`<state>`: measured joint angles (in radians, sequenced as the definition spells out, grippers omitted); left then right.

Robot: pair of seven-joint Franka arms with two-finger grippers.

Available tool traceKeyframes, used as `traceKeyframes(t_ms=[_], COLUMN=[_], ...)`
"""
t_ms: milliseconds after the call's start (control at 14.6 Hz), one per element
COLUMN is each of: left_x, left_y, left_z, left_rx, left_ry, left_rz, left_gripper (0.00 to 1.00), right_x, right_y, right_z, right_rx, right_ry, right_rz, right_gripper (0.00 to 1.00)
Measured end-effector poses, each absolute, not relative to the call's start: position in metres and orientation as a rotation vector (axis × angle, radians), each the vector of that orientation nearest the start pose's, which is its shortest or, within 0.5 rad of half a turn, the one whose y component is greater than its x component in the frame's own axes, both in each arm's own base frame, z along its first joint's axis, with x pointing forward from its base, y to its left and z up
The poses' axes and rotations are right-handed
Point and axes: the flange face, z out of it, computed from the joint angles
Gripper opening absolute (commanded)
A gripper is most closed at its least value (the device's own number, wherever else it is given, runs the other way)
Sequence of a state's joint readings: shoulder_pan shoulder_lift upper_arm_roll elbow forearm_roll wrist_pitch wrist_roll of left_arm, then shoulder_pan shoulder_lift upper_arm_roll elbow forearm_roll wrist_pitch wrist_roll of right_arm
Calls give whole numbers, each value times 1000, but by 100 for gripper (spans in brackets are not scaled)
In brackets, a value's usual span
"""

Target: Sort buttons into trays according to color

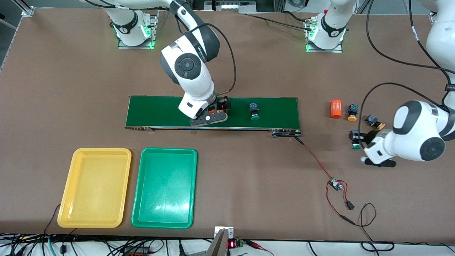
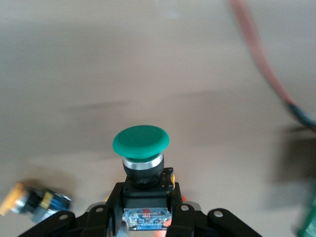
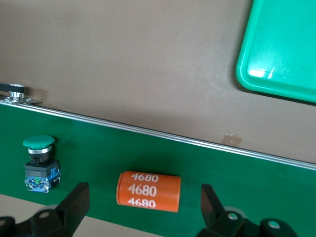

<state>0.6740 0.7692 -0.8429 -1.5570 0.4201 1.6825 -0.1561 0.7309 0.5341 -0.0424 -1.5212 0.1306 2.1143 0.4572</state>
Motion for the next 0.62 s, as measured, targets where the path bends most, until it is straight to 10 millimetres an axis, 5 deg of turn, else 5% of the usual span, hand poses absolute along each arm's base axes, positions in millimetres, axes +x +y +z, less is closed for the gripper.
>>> traceKeyframes(t_ms=[274,617], left_x=[625,577], left_y=[-95,-199], left_z=[319,298], left_rx=[-3171,-3138], left_ry=[176,150], left_rz=[674,688], left_gripper=[18,18], right_x=[538,538], right_y=[456,456], right_z=[356,357], right_rx=[-3020,-3020], right_ry=[-262,-264], right_rz=[-3,-5], right_gripper=[100,100])
